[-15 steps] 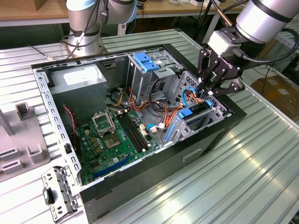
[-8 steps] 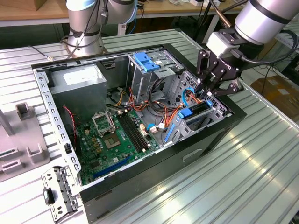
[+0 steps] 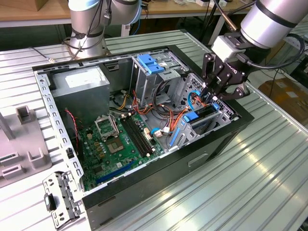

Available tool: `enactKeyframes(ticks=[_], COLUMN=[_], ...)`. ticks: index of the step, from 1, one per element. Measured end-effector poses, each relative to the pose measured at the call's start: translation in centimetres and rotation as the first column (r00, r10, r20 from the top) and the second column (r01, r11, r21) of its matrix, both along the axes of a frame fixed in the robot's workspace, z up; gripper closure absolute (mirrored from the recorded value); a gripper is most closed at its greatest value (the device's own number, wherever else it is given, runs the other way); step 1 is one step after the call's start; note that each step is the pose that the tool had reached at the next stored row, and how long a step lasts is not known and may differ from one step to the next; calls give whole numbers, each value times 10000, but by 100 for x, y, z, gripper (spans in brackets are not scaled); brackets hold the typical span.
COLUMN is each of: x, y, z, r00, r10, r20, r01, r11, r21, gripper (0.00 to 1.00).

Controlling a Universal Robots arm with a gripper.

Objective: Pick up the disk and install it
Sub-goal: 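Insert the second disk wire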

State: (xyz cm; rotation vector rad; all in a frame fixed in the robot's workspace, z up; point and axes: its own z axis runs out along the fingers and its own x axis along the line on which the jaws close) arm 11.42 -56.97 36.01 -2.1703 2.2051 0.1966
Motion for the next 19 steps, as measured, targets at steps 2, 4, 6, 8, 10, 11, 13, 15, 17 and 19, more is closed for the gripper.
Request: enactKeyframes(ticks=[2,4,6,8,10,11,13,15,17,19], x=[0,0,0,0,0,0,0,-2,-6,-9], y=[-1,-1,-1,-2,-2,-2,-8,-19,-37,-58], z=[0,0,0,0,0,0,0,0,-1,1], r00=[10000,10000,10000,10000,10000,10000,10000,10000,10000,10000], r10=[0,0,0,0,0,0,0,1,0,0], r20=[-1,0,0,0,-1,-1,0,0,0,0], r01=[0,0,0,0,0,0,0,-1,0,0], r11=[10000,10000,10000,10000,10000,10000,10000,9999,9993,9985], r21=[-1,0,1,0,-1,0,17,143,366,552], gripper=[84,84,84,84,84,84,84,84,84,84])
